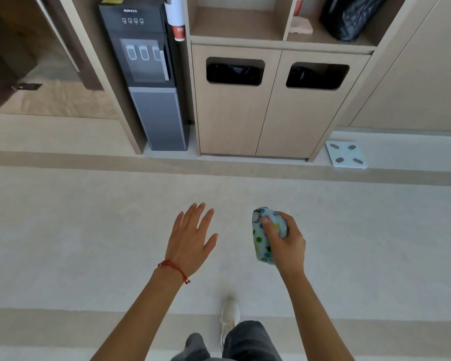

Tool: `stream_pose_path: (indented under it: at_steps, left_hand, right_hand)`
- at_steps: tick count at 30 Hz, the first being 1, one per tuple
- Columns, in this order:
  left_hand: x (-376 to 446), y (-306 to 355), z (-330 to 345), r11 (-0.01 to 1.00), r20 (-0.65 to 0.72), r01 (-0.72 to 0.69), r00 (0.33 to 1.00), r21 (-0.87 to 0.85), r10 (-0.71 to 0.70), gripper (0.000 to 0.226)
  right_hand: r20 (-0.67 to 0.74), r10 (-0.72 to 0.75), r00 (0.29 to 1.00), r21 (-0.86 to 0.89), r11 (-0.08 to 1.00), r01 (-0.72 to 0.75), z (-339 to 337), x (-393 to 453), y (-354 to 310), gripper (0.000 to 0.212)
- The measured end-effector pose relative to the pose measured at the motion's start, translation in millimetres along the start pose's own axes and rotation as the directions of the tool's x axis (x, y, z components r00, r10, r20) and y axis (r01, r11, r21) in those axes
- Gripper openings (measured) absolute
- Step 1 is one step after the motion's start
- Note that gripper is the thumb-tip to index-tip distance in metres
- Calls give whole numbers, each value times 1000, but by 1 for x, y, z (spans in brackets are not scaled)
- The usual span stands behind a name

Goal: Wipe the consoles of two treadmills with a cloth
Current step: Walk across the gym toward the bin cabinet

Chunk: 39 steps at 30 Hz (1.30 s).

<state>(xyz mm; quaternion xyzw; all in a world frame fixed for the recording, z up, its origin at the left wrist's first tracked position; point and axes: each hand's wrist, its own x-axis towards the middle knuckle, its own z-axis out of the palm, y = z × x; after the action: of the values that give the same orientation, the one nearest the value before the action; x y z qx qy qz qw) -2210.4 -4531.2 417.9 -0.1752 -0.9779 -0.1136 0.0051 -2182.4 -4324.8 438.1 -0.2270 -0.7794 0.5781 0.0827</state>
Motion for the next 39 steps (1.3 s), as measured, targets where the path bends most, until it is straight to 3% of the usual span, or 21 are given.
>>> stream_pose_path:
  at_steps: [9, 25, 35, 39]
  left_hand:
    - [143, -23, -6, 1000, 13, 12, 1000, 18, -12, 71]
    - [436, -135, -22, 999, -46, -21, 999, 25, 23, 61]
    - [586, -148, -12, 1000, -38, -22, 999, 12, 23, 70]
    - [653, -144, -12, 1000, -65, -2, 998, 18, 3, 59]
  right_hand:
    - [5, 3, 1000, -24, 1000, -3, 32, 131, -33, 27]
    - [-26, 12, 1000, -2, 1000, -12, 157, 387, -117, 21]
    - [-34, -3, 999, -12, 1000, 3, 179, 542, -136, 28]
    - [-1, -34, 999, -1, 999, 34, 184, 616, -152, 27]
